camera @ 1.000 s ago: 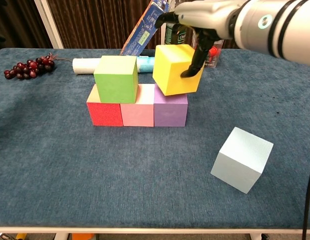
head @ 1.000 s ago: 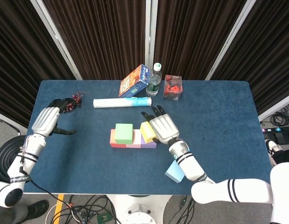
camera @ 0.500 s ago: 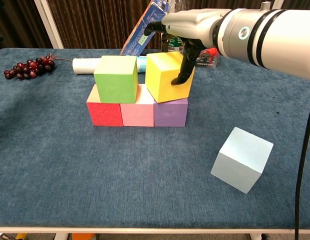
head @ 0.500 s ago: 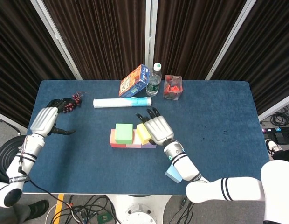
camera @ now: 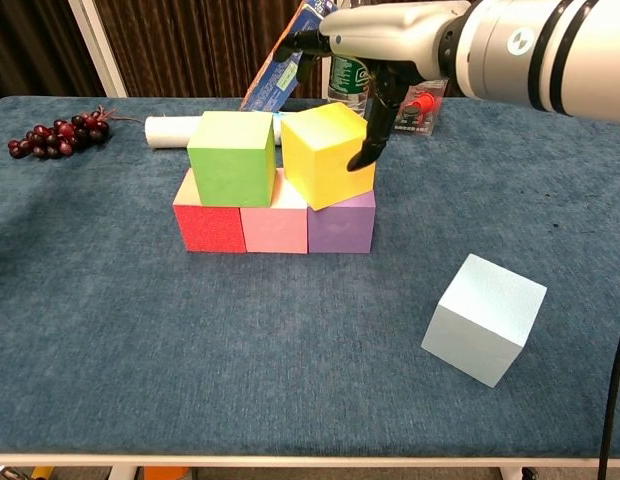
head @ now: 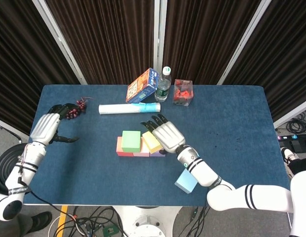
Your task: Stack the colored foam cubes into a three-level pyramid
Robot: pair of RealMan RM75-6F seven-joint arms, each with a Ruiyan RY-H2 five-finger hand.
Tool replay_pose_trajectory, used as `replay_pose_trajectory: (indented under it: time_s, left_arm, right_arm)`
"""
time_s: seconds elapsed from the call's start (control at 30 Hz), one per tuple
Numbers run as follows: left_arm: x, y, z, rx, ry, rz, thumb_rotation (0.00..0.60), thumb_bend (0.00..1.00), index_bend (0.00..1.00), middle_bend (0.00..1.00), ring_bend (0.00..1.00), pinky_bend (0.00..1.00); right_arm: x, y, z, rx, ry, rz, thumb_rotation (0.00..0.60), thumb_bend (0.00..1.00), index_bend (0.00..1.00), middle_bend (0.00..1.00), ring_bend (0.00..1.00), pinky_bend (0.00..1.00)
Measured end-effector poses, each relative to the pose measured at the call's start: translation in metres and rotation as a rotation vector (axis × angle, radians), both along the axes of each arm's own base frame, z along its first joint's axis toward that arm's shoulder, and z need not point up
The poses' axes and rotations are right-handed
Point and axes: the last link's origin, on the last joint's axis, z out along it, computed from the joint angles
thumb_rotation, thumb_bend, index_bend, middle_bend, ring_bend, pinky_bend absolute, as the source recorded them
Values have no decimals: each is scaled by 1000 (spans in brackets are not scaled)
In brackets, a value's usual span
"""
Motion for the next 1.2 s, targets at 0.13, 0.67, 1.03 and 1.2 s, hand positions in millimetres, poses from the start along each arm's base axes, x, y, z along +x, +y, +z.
replay_pose_trajectory:
  time_s: [0.13, 0.67, 1.03, 1.2]
  left_arm:
    - [-1, 0, 0, 2, -3, 7, 600, 63, 166, 124, 159, 86]
    - [-2, 1, 3, 10, -17, 16, 600, 62, 166, 123, 159, 86]
    - [-6, 0, 8, 26, -24, 23, 600, 61, 166, 123, 159, 86]
    - [-7, -2, 10, 30, -29, 24, 600, 61, 166, 122, 159, 86]
  right_arm:
    - [-4, -7, 0, 10, 22, 54, 600, 0, 0, 170, 0, 0]
    - [-13, -22, -13, 43, 53, 138, 600, 37, 90, 311, 0, 0]
    - [-9, -20, -6, -14, -16, 139, 600, 85, 198, 454, 47, 0]
    - [-7, -10, 1, -41, -48, 95, 600, 82, 198, 461, 57, 0]
